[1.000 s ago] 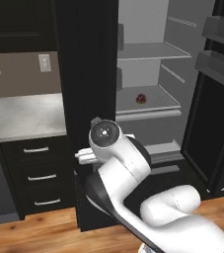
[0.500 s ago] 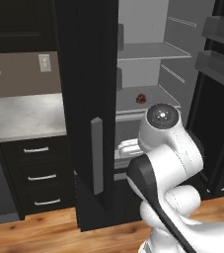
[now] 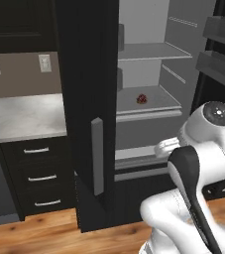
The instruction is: Take the cakes from the fridge and place them on the empty tray on the dining counter.
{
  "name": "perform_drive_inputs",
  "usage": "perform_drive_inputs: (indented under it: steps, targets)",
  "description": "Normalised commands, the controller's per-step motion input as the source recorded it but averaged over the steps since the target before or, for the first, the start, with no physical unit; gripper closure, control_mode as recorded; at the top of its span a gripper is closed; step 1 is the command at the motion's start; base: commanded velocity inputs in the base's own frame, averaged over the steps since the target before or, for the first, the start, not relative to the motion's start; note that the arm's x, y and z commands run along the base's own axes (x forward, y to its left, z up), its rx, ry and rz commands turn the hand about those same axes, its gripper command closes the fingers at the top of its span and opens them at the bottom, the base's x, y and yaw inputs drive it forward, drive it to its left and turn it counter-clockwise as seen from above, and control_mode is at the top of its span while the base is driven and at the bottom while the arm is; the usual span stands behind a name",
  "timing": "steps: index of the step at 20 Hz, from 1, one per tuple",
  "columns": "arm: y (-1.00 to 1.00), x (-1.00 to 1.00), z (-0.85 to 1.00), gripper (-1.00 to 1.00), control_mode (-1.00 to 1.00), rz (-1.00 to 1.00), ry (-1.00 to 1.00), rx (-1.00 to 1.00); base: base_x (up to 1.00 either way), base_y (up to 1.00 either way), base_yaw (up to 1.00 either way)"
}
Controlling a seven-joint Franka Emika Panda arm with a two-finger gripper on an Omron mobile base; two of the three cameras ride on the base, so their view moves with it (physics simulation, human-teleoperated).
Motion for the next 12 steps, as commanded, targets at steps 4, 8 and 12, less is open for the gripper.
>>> perform_drive_inputs:
  steps: [4,8,12]
  targets:
    - [-0.17,0.00,-0.01,-1.00,-1.00,0.07,-0.02,0.03,0.00,0.00,0.00]
    - [0.01,0.18,0.00,-1.00,-1.00,0.45,-0.03,0.00,0.00,0.00,0.00]
    - [0.00,0.37,0.00,-1.00,-1.00,0.65,-0.17,0.00,0.00,0.00,0.00]
